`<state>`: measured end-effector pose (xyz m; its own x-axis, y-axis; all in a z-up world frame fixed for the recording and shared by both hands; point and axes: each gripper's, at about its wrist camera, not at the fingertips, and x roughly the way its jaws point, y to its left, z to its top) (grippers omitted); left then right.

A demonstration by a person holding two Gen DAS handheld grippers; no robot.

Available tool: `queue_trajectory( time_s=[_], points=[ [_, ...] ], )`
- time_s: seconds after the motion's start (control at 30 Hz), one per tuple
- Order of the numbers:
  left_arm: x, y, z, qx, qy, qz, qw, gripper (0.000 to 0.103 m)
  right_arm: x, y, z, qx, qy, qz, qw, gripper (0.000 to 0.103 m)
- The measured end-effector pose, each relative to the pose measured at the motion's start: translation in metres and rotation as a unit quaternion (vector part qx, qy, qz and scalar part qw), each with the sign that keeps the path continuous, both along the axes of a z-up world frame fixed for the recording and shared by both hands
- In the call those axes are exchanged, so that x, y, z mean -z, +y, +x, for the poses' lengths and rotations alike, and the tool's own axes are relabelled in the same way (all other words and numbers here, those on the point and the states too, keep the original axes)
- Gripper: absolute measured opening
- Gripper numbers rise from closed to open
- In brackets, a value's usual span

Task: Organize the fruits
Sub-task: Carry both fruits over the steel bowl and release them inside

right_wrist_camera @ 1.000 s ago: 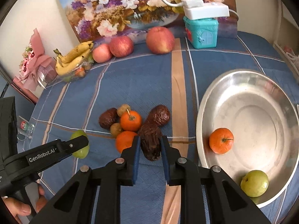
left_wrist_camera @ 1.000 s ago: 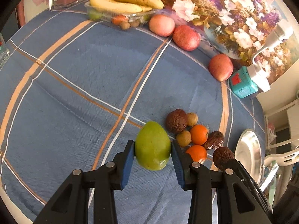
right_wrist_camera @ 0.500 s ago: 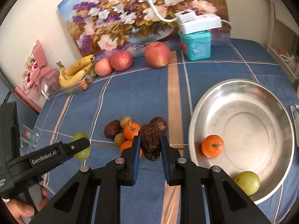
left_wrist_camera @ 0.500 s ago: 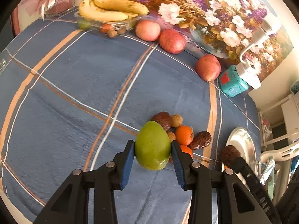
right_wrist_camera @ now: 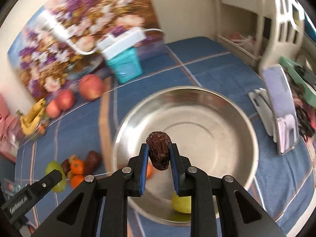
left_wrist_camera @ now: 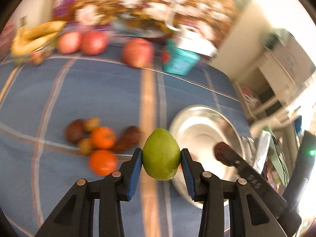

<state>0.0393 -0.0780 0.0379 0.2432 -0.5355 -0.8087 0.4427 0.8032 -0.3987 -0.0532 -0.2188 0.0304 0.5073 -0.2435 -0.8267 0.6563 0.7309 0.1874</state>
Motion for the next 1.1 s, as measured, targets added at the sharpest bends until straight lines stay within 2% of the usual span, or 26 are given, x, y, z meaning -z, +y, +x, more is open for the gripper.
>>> queue_trajectory(
  time_s=[0.13, 0.33, 0.5, 0.73, 0.87, 1.07, 1.1],
  points=[
    [0.007, -0.038, -0.007, 0.045, -0.003, 0.004, 0.999, 0.042, 0.003, -0.012, -0.004, 0.022, 0.01, -0.002, 1.0, 0.023],
    [0.025, -0.068, -0.008, 0.066, 0.012, 0.026, 0.9974, 0.042, 0.013, -0.024, -0.011, 0.047, 0.027, 0.011, 0.998, 0.023],
    [0.033, -0.073, -0.01, 0.071, 0.024, 0.033, 0.9966, 0.043, 0.022, -0.033, -0.016, 0.06, 0.041, 0.028, 0.997, 0.023],
    [0.026, -0.071, -0.012, 0.071, 0.02, 0.031, 0.9968, 0.045, 0.026, -0.038, -0.021, 0.067, 0.046, 0.034, 0.996, 0.023],
    [0.023, -0.064, -0.01, 0.064, 0.018, 0.034, 0.9972, 0.05, 0.024, -0.036, -0.021, 0.061, 0.043, 0.032, 0.997, 0.025],
    [0.022, -0.051, -0.002, 0.039, 0.005, 0.057, 0.9976, 0.065, 0.021, -0.033, -0.021, 0.059, 0.04, 0.024, 0.997, 0.045],
    [0.022, -0.047, 0.0, 0.032, 0.004, 0.063, 0.9975, 0.068, 0.021, -0.032, -0.021, 0.058, 0.04, 0.023, 0.997, 0.053]
  ],
)
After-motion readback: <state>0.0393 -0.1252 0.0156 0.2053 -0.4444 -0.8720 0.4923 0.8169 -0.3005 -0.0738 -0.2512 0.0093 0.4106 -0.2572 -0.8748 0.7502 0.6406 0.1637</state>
